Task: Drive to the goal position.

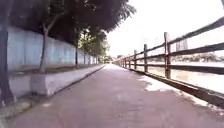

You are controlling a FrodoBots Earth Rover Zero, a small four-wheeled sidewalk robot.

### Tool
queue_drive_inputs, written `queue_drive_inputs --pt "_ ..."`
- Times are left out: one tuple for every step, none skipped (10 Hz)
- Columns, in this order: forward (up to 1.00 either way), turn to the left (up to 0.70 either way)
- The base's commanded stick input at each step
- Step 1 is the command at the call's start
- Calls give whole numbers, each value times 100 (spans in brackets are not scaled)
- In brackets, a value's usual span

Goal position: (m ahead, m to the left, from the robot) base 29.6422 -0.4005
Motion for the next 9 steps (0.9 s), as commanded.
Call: queue_drive_inputs --pt "98 1" --pt "98 1" --pt "98 1" --pt "98 -5" --pt "98 -17" --pt "98 -22" --pt "98 -12" --pt "98 1" --pt "98 1"
